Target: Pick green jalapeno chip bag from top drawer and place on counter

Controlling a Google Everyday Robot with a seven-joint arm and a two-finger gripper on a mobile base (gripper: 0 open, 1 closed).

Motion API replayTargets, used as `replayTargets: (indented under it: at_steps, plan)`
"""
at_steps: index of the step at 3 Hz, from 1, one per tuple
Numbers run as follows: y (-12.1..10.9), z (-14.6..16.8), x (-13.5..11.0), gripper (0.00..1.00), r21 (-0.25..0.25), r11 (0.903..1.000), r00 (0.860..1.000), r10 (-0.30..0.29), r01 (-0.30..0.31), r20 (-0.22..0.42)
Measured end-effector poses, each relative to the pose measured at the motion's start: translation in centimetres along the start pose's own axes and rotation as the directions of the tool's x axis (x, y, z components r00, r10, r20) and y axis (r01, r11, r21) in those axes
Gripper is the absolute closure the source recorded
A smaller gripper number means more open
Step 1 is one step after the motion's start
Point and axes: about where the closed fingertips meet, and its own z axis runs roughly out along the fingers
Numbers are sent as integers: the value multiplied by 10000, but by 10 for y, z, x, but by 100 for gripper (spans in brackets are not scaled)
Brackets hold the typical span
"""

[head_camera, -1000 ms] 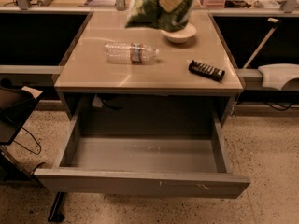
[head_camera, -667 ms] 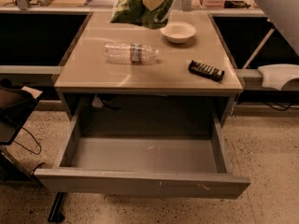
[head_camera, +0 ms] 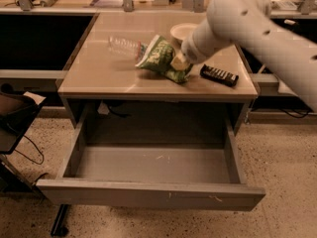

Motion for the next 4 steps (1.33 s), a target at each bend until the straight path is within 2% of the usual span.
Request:
replayTargets:
  at_steps: [1, 2, 4]
  plan:
    - [4, 21, 22, 100, -303, 9993, 9992, 200, -211, -333]
    - [1, 16, 15, 81, -303, 9993, 9992, 200, -210, -333]
    - [1, 16, 15, 35, -304, 9993, 9992, 200, -210, -333]
